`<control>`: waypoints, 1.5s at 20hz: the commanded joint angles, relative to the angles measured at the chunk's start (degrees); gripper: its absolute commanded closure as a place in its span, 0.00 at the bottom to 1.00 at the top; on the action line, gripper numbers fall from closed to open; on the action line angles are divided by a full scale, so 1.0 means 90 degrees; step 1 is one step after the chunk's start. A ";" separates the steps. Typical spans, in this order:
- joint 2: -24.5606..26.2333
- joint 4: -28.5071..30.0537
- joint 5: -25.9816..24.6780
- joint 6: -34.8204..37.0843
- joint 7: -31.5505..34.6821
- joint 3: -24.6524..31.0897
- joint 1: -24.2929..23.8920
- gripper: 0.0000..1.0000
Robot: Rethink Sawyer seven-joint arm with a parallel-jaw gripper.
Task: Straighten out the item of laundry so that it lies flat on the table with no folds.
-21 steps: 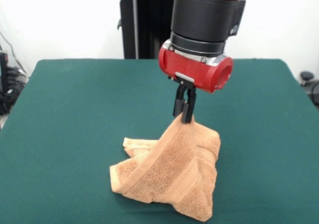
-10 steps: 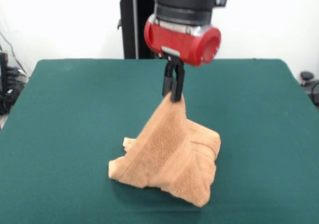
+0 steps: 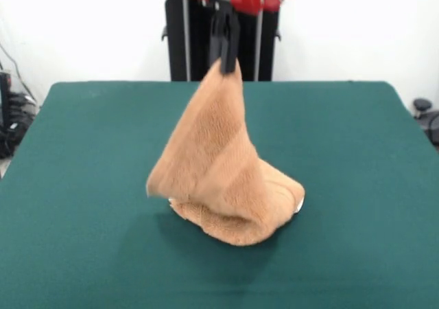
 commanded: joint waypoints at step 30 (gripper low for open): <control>-0.1682 0.2743 -0.0114 0.0008 -0.0457 0.0871 0.0038 1.00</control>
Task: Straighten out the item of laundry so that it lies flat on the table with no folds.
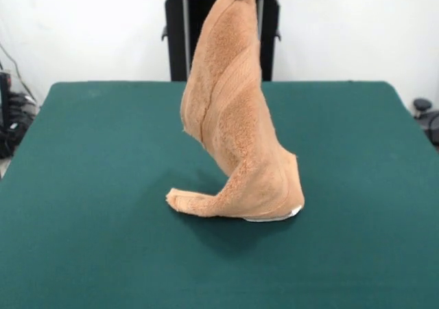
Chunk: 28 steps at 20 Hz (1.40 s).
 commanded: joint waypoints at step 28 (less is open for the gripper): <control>0.1677 0.0826 -0.0155 -0.2353 0.2583 -0.2295 0.3178 1.00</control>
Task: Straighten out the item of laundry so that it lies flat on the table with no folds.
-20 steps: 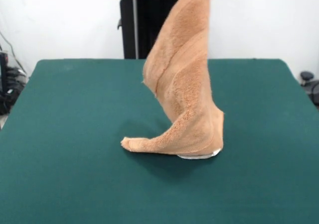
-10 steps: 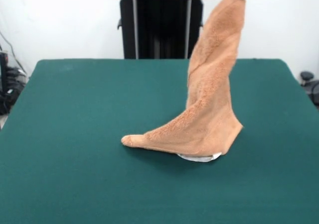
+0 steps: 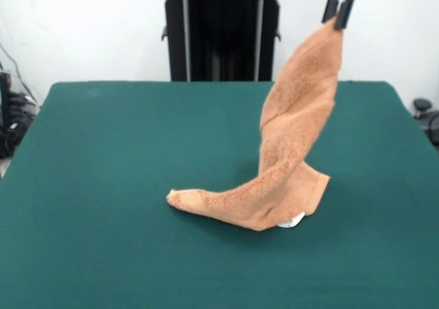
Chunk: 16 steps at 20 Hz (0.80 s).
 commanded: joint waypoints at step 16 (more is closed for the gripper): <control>0.1235 0.0757 0.1301 -0.1069 0.2195 -0.1264 0.0926 1.00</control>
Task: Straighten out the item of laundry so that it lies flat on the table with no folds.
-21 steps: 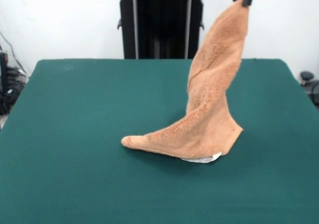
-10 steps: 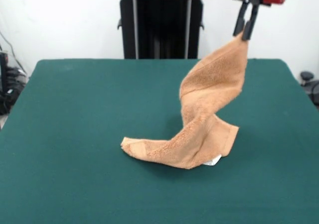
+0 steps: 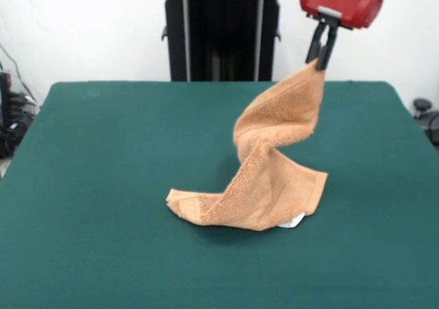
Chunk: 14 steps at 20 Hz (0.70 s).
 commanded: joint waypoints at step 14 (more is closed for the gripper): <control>-0.1605 0.1714 0.0417 0.0391 -0.2103 0.1463 -0.2410 1.00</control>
